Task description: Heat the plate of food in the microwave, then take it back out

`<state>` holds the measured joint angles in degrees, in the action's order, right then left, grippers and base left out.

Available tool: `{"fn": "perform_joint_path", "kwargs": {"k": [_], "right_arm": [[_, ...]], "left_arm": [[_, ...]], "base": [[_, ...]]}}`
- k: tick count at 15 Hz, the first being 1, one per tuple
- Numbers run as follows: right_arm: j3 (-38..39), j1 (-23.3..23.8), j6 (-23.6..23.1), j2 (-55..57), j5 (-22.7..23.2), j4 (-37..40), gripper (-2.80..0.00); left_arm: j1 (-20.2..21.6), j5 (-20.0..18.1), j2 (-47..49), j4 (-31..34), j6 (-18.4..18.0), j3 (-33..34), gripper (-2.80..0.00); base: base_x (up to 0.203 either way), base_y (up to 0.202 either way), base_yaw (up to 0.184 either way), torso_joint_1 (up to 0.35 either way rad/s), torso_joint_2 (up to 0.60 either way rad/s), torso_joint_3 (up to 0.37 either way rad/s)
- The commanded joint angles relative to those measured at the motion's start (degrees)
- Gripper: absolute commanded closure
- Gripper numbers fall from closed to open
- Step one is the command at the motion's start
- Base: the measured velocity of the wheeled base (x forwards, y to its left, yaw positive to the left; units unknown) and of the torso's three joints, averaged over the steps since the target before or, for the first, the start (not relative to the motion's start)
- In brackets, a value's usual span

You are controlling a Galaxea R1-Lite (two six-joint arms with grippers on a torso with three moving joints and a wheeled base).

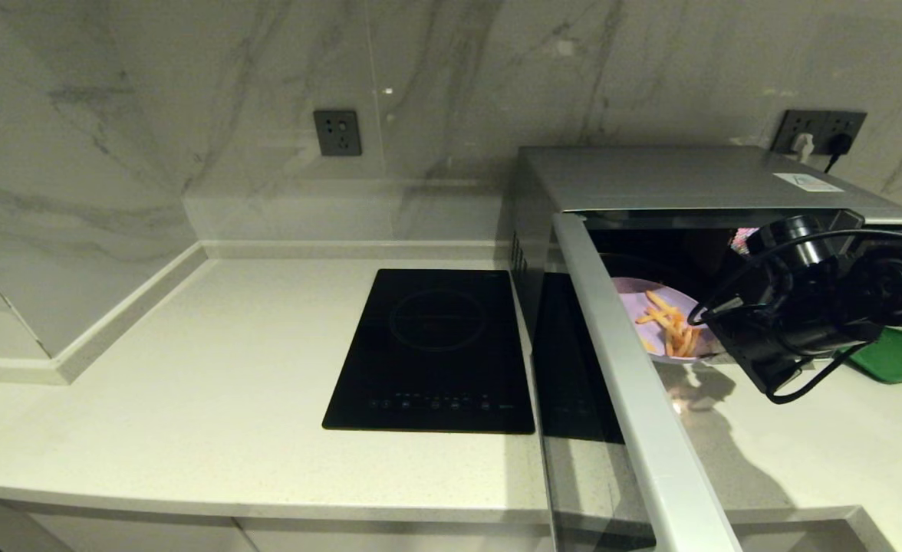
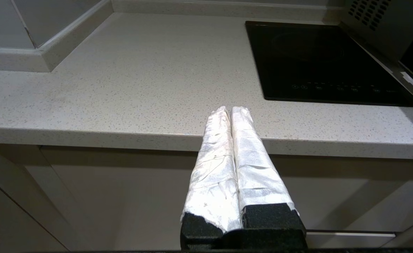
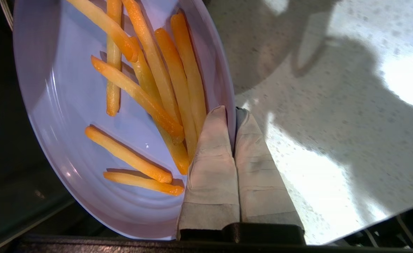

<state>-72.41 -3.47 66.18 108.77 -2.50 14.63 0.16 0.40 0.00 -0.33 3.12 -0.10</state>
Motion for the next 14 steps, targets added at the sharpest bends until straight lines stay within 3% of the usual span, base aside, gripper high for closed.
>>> {"fn": "perform_joint_path", "kwargs": {"k": [1, 4, 6, 9, 11, 14], "right_arm": [[2.9, 0.0, 0.4, -3.0, 0.0, -0.2, 0.0], [7.4, 1.5, 0.4, -6.7, -0.4, -2.2, 0.0], [10.2, 5.5, 0.1, -9.2, -0.5, -2.6, 0.0], [17.1, 14.0, -2.8, -12.1, 0.0, -3.7, 0.0], [22.2, 21.3, -6.7, -12.6, 0.8, -9.4, 0.0], [25.4, 33.1, -13.2, -12.5, 7.0, -13.5, 0.0]], "left_arm": [[0.0, 0.0, 0.0, 0.0, 0.0, 0.0, 0.0], [0.0, 0.0, 0.0, 0.0, 0.0, 0.0, 0.0], [0.0, 0.0, 0.0, 0.0, 0.0, 0.0, 0.0], [0.0, 0.0, 0.0, 0.0, 0.0, 0.0, 0.0], [0.0, 0.0, 0.0, 0.0, 0.0, 0.0, 0.0], [0.0, 0.0, 0.0, 0.0, 0.0, 0.0, 0.0]], "base": [[0.0, 0.0, 0.0, 0.0, 0.0, 0.0], [0.0, 0.0, 0.0, 0.0, 0.0, 0.0], [0.0, 0.0, 0.0, 0.0, 0.0, 0.0], [0.0, 0.0, 0.0, 0.0, 0.0, 0.0], [0.0, 0.0, 0.0, 0.0, 0.0, 0.0], [0.0, 0.0, 0.0, 0.0, 0.0, 0.0]]}}
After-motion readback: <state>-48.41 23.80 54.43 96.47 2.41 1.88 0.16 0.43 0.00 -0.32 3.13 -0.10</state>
